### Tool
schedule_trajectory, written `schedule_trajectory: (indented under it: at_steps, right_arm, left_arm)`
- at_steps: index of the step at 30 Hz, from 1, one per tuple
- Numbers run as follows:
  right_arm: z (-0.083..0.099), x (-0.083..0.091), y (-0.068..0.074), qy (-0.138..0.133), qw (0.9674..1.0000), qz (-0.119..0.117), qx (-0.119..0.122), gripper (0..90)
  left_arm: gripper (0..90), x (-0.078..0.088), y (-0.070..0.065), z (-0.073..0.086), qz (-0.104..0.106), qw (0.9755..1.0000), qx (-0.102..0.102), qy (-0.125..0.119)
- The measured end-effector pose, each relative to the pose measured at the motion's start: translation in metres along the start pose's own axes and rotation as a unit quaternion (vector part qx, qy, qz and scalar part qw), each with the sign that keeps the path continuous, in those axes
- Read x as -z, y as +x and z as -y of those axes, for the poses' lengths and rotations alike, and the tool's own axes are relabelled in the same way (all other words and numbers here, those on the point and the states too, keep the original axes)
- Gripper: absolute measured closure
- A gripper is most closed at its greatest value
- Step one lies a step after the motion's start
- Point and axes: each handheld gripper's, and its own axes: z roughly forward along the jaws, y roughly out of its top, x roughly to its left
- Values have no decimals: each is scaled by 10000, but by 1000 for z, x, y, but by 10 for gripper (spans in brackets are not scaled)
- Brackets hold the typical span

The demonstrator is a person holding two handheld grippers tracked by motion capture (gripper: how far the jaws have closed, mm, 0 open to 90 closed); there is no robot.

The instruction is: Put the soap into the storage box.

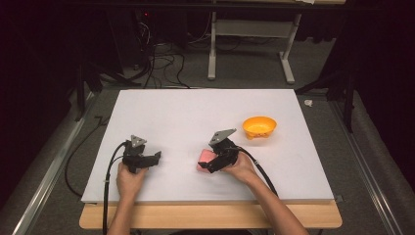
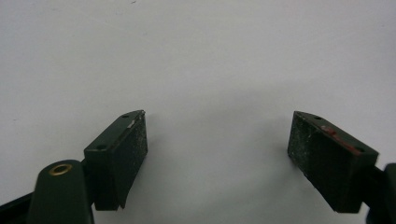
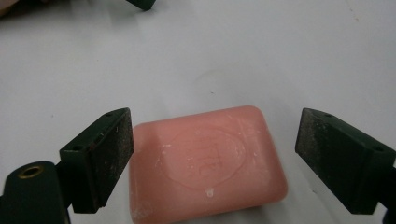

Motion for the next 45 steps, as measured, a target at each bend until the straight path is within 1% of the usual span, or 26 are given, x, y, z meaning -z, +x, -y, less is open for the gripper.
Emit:
schedule_trajectory:
  at_steps: [3,4,5,9,11,13,21,24,27,30,31,36,42,45]
  right_arm:
    - [1,-1,-1,25,10000,-30,-3,120]
    - [2,-2,-1,-30,10000,-57,-16,120]
    - [2,-2,-1,-30,10000,-59,-32,119]
    - [3,-4,-1,-33,9999,-124,-16,119]
    - [4,-5,1,10,9999,-150,12,120]
    - [5,-8,2,69,9999,-142,56,119]
    - [7,-12,5,114,9998,-48,127,117]
    - [8,-14,6,186,9997,-41,118,115]
    - [8,-16,7,234,9996,0,160,116]
    - [12,-21,7,368,9991,18,186,123]
    - [12,-21,7,341,9992,32,226,125]
    - [13,-21,8,320,9992,62,232,132]
    - [12,-21,10,370,9990,113,238,135]
    - [12,-20,10,387,9989,93,237,136]
  left_arm:
    - [204,0,0,0,0,10000,-1,0]
    - [205,0,0,0,-1,10000,-2,1]
    - [205,0,0,0,0,10000,0,1]
    - [205,0,0,0,-1,10000,0,1]
    - [204,0,0,0,-1,10000,-1,2]
    - [205,0,0,0,-2,10000,-3,3]
    - [204,0,0,0,0,10000,0,1]
    - [204,0,0,0,-1,10000,-1,2]
    - [204,0,0,0,-1,10000,-1,2]
    - [204,0,0,0,0,10000,-1,2]
    - [204,0,0,0,-1,10000,-2,3]
    - [204,0,0,0,0,10000,0,2]
    - [204,0,0,0,1,10000,0,2]
    - [204,0,0,0,2,10000,1,1]
